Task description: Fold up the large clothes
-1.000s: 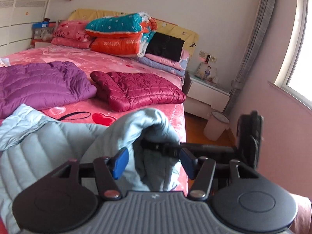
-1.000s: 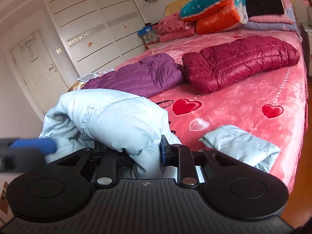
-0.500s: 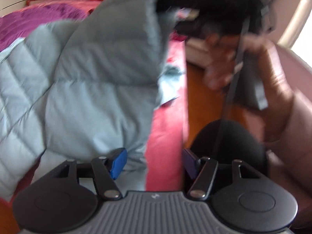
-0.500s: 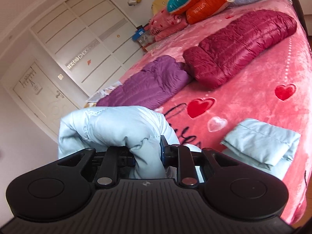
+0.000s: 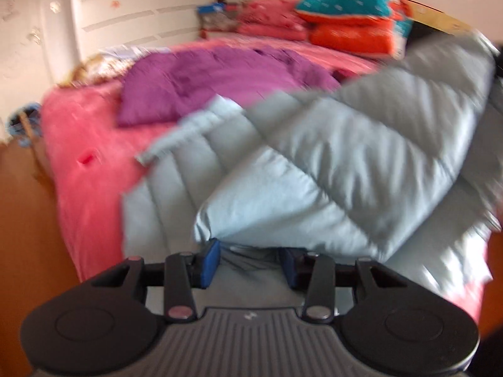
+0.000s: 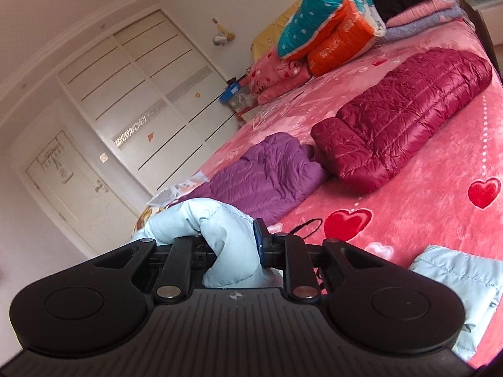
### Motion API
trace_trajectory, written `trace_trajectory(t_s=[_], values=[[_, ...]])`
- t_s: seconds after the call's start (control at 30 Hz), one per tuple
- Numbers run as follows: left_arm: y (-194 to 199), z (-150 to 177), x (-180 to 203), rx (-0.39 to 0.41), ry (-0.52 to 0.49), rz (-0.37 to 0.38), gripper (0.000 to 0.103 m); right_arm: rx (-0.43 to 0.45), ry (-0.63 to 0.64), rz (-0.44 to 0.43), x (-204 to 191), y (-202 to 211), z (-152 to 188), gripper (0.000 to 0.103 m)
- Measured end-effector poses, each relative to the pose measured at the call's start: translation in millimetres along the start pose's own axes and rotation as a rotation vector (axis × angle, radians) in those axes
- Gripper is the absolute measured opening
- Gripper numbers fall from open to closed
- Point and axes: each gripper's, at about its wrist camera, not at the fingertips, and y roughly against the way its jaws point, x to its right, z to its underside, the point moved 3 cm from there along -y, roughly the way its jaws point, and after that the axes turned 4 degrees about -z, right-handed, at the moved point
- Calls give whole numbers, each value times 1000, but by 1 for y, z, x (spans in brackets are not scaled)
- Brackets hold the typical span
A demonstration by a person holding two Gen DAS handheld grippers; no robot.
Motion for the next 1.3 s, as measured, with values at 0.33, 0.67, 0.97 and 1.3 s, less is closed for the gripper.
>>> trace_trajectory(t_s=[0.33, 0.67, 0.97, 1.3], values=[[-81, -111, 63, 223, -163, -73, 42, 75, -174, 164, 116, -8, -12, 24], [-126, -150, 164, 174, -276, 114, 73, -17, -262, 371, 191, -23, 7, 24], [-85, -158, 198, 269, -345, 198, 78, -96, -206, 358, 191, -38, 11, 44], [31, -88, 142, 274, -279, 220, 78, -129, -261, 258, 191, -34, 16, 70]])
